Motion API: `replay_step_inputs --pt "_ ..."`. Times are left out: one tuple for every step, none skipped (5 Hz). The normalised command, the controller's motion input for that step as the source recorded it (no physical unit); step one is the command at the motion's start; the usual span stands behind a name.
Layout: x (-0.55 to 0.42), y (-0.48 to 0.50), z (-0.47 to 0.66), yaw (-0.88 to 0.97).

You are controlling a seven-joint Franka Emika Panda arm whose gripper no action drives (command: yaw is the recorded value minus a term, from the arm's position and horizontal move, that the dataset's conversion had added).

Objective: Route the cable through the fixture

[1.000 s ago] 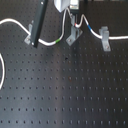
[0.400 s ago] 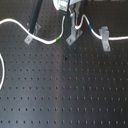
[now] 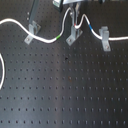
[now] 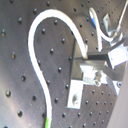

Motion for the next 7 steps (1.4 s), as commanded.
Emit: replay_step_inputs --pt "0.071 0.054 -0.36 0.80" --pt "0.060 0.181 -0.30 0.86" --pt "0.288 0.395 -0.19 0.39" --pt "0.291 0.432 -0.18 0.40" --pt "0.295 0.398 -0.16 0.47" --pt "0.264 -0.052 -0.11 0.38" --pt "-0.301 -0.380 0.05 0.00"
